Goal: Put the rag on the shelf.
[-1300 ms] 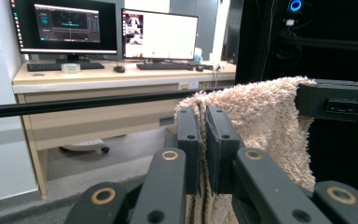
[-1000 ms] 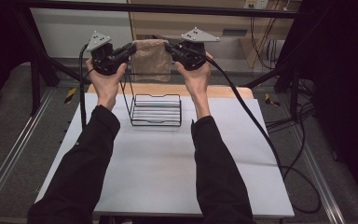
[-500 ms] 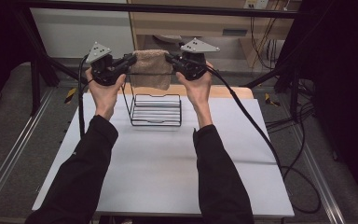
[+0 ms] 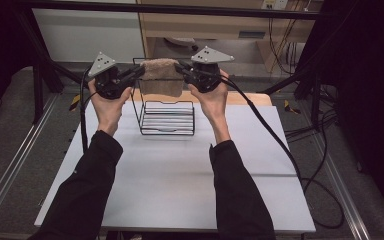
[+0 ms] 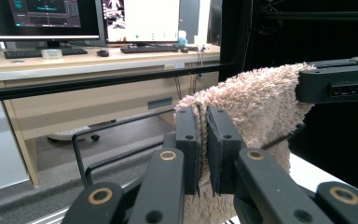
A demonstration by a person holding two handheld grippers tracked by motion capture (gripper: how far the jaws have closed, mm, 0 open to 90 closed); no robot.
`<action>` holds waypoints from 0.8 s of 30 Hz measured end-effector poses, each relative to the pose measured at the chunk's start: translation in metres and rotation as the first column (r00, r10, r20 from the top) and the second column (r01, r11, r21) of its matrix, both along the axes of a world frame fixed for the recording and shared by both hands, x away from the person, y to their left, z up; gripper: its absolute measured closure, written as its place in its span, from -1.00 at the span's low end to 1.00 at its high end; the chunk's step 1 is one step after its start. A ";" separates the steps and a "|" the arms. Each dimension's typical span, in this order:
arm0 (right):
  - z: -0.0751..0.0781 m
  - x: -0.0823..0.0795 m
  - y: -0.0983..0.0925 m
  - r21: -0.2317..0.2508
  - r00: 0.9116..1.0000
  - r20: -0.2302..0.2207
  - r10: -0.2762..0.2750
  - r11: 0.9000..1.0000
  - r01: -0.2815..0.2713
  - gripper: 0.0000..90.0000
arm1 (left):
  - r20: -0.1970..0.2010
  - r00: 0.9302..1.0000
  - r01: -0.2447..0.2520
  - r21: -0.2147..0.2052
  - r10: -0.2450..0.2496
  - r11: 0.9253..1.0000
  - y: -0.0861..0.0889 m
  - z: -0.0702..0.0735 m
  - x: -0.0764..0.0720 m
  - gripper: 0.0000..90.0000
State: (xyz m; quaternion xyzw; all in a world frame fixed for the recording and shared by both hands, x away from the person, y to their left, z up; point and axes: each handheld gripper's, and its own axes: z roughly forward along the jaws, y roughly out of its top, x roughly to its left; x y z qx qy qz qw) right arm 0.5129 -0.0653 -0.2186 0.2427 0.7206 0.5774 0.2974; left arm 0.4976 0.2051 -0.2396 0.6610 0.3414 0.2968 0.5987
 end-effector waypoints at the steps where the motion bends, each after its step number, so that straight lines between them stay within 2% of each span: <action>1: 0.000 -0.001 0.000 -0.006 1.000 -0.001 -0.001 1.000 0.001 0.88 | -0.008 1.000 0.003 0.006 -0.003 1.000 0.000 0.000 -0.001 0.84; 6: -0.003 -0.009 0.003 -0.035 1.000 -0.005 -0.005 0.999 0.005 0.88 | -0.042 0.999 -0.008 0.035 0.009 0.999 0.001 -0.002 -0.005 0.81; 13: -0.005 -0.012 0.005 -0.053 1.000 -0.007 -0.012 0.999 0.011 0.88 | -0.075 0.997 -0.010 0.044 0.013 0.999 0.008 -0.001 -0.011 0.68; 19: -0.010 -0.018 0.009 -0.099 1.000 0.012 0.007 0.995 -0.006 0.89 | -0.078 0.997 -0.011 0.009 0.011 1.000 0.018 0.015 -0.017 0.57; 24: -0.017 -0.021 0.004 -0.077 1.000 0.014 0.027 0.997 -0.026 0.90 | -0.072 0.997 -0.009 0.015 0.010 1.000 0.015 0.028 -0.016 0.62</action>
